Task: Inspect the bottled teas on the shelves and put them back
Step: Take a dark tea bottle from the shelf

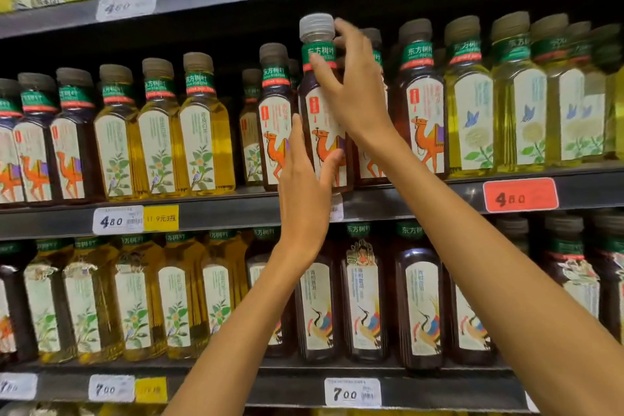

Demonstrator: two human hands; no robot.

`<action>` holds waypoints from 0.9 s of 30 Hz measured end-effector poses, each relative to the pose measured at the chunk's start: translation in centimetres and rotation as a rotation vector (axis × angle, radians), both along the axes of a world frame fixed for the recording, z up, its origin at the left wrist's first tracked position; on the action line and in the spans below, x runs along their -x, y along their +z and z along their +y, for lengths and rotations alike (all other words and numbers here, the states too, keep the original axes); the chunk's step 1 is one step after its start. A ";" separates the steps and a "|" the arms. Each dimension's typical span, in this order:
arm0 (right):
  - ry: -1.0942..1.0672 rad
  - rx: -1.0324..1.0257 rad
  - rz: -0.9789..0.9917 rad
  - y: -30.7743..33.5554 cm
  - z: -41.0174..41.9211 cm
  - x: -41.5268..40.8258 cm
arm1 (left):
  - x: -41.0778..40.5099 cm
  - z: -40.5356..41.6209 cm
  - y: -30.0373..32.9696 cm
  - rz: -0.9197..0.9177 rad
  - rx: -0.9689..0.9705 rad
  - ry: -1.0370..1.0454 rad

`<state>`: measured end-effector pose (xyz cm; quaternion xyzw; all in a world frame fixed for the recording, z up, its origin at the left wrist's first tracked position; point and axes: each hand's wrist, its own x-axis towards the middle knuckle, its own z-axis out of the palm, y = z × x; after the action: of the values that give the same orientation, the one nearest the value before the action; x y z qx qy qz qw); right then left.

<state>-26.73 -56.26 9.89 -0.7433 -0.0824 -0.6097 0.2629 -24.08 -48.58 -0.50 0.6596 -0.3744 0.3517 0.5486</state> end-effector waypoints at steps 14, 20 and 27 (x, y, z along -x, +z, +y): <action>-0.488 0.171 -0.161 -2.6 -1.4 -0.4 | -1.3 0.3 0.9 -0.147 -0.038 0.476; -0.596 0.237 -0.104 -2.8 -1.8 -1.1 | -2.2 -0.3 0.8 -0.185 -0.094 0.586; -0.529 0.219 -0.144 -1.7 -2.9 0.0 | -2.4 -0.3 0.4 -0.156 -0.115 0.539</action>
<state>-26.68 -59.11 8.19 -0.7175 0.0304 -0.6958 0.0067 -21.65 -48.92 -0.08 0.7363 -0.2459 0.5129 0.3666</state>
